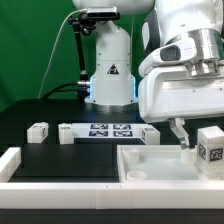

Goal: Assemble one leg

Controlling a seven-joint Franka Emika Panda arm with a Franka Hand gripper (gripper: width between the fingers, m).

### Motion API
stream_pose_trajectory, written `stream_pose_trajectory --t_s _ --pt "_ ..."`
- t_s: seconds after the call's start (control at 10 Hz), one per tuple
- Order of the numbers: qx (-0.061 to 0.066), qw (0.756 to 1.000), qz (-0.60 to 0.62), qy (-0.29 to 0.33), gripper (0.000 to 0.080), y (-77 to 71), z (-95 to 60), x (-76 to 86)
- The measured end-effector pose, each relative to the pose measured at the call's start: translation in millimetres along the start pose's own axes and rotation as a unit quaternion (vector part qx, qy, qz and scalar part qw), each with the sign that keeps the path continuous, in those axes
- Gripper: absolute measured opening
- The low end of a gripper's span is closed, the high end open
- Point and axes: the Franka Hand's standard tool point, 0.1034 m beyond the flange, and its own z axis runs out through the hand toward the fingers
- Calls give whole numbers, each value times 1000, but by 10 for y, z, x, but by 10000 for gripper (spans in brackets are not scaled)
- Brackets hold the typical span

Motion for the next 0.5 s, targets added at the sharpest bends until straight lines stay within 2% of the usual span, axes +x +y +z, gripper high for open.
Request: stream_pose_trajectory --t_s 0.1,0.3,0.5 --pt "0 1000 0 0 648 1 -4 5" --pt "2 1000 -1 -10 649 11 -152 102" --pt "7 999 -5 -36 649 45 -203 175"
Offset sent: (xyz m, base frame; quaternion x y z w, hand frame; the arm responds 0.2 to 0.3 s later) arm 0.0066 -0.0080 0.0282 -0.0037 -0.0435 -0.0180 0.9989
